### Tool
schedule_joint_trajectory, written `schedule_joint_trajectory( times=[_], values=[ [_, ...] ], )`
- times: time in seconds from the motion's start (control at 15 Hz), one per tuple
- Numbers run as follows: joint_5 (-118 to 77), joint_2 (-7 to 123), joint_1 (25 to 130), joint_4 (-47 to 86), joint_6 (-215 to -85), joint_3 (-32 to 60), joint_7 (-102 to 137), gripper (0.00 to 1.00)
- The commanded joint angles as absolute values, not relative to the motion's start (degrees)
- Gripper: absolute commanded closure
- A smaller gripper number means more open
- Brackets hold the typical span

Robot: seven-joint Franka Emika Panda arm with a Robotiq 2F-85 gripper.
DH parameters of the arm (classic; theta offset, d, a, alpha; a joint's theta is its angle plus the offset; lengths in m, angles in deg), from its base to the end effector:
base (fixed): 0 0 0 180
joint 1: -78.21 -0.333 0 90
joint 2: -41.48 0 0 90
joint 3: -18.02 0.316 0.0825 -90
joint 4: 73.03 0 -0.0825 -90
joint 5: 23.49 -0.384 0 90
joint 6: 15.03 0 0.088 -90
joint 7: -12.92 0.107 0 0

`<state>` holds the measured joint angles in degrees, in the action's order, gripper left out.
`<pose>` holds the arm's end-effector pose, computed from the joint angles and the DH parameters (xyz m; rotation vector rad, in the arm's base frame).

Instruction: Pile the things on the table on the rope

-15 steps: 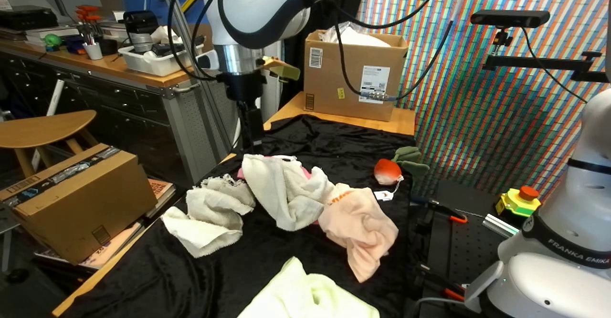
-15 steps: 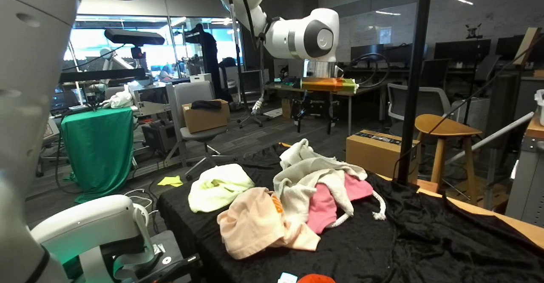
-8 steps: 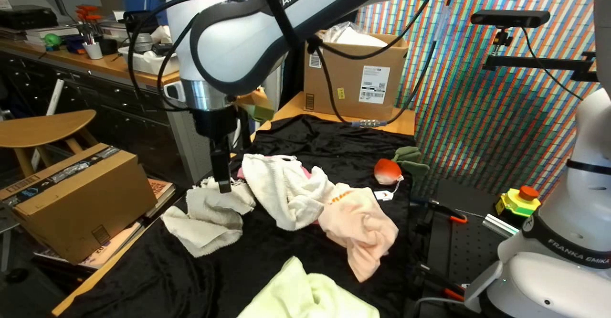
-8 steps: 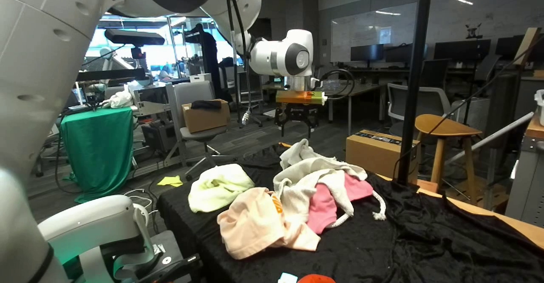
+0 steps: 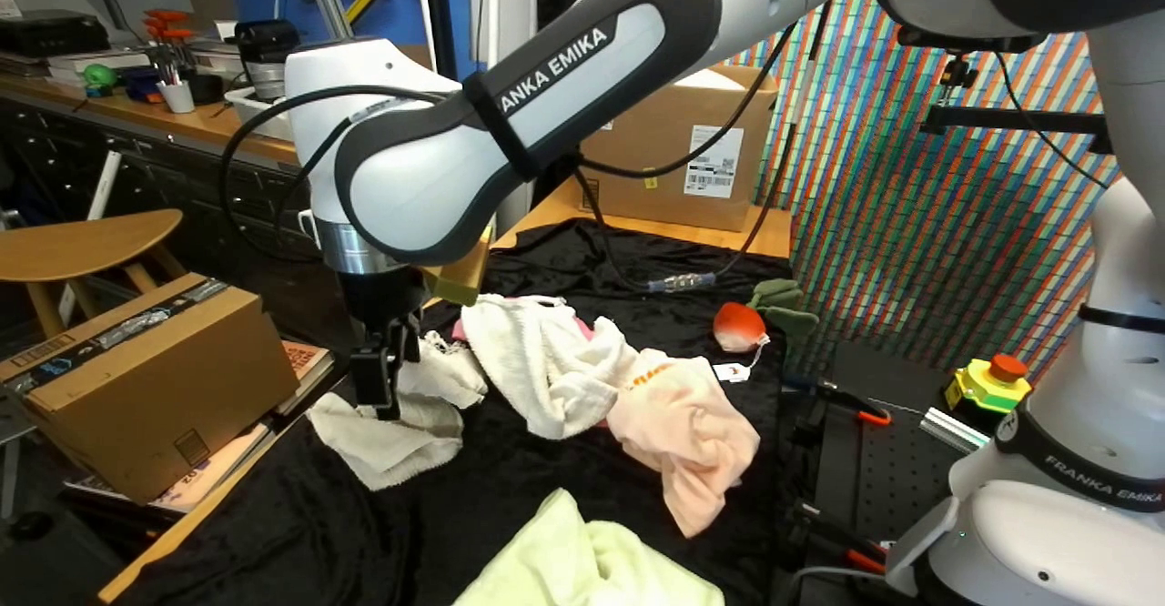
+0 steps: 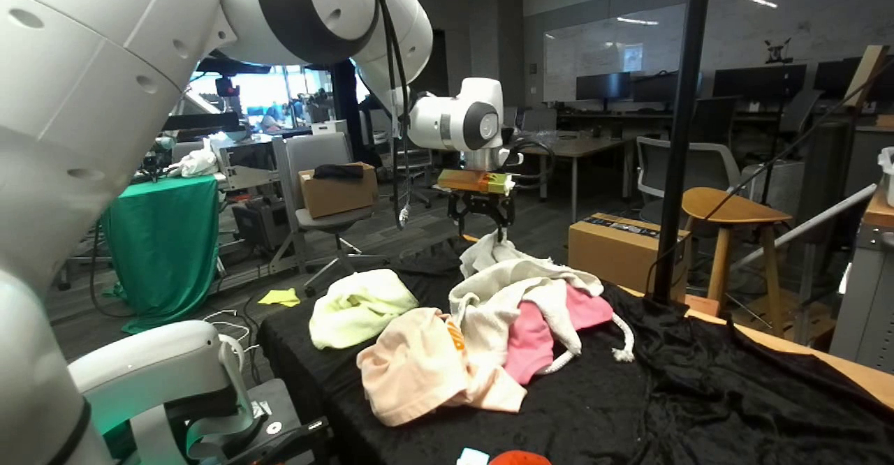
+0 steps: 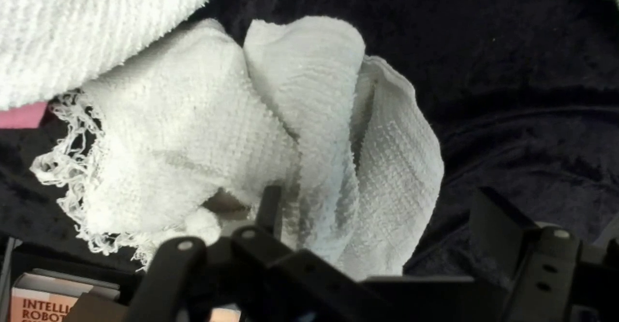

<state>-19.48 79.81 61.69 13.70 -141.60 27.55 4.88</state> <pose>0.6504 0.2937 0.2770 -2.9535 -0.9114 -0.0439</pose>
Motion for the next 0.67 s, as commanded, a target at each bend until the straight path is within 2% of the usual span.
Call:
schedule_joint_trajectory(
  times=[0.0,0.6],
  values=[
    [-18.5,82.8,61.2,10.2,-144.0,26.2,9.4,0.00],
    [-18.2,86.4,61.3,6.8,-142.9,24.8,10.1,0.00]
  ],
)
